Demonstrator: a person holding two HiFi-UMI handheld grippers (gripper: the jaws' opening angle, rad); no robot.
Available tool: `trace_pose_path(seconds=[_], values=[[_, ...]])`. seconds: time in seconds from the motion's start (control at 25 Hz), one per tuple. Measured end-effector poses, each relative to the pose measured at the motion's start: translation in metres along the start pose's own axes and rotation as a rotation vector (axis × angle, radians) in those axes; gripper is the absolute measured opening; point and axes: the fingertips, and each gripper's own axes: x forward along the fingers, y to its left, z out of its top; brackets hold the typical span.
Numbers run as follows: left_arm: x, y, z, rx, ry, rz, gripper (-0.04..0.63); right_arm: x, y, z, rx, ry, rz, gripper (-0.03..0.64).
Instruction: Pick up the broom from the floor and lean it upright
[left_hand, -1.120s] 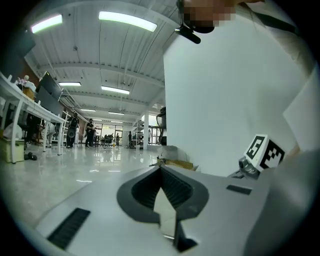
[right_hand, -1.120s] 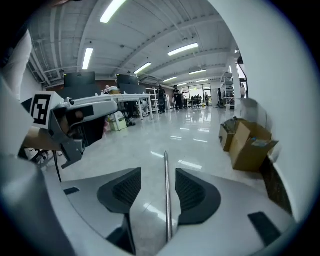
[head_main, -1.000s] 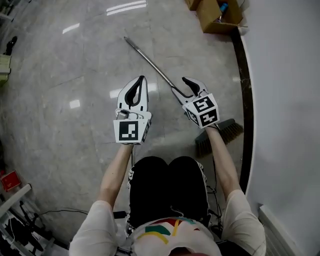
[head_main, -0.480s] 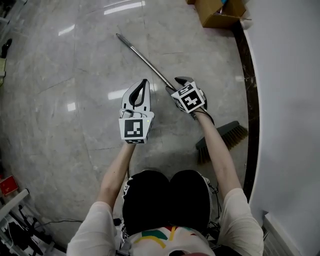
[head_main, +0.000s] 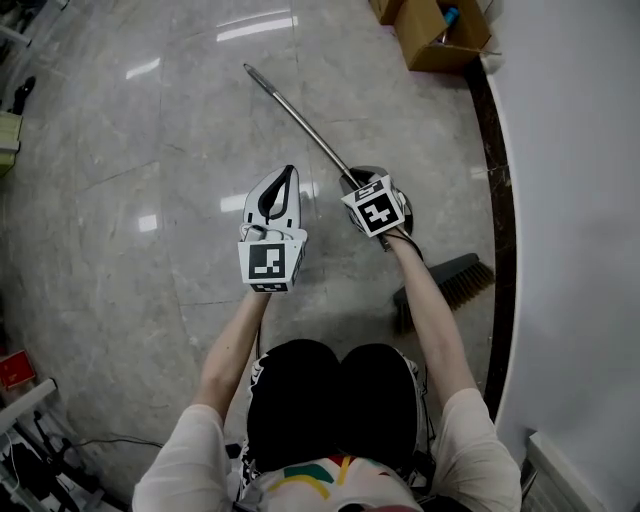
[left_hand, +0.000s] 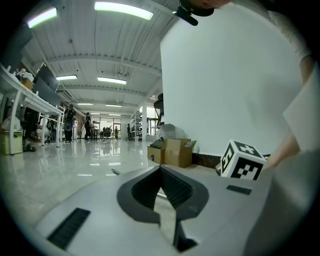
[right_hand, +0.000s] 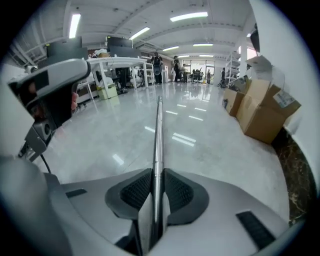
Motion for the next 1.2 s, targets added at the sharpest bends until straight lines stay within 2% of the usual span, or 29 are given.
trace_pose_path(seconds=[0.2,0.32,0.52,0.6,0.76,1.0,1.2], values=[[0.006,0.004,0.071,-0.011,-0.068,0.002,0.044,-0.088,-0.030,0.055,0.064,-0.173,-0.125,0.092],[0.019,-0.017,0.126,0.018,-0.129,-0.068,0.044,-0.151,-0.056,0.075,0.132,-0.261,-0.220,0.092],[0.028,-0.072,0.204,0.027,-0.220,-0.190,0.044,-0.252,-0.078,0.080,0.190,-0.366,-0.366,0.092],[0.031,-0.101,0.233,0.033,-0.267,-0.262,0.044,-0.293,-0.090,0.081,0.217,-0.412,-0.444,0.092],[0.034,-0.168,0.282,0.005,-0.365,-0.445,0.044,-0.385,-0.107,0.063,0.313,-0.492,-0.658,0.092],[0.013,-0.266,0.310,-0.001,-0.469,-0.675,0.044,-0.495,-0.099,0.018,0.458,-0.581,-0.901,0.089],[-0.018,-0.322,0.314,-0.004,-0.492,-0.831,0.044,-0.545,-0.072,-0.018,0.592,-0.622,-1.044,0.087]])
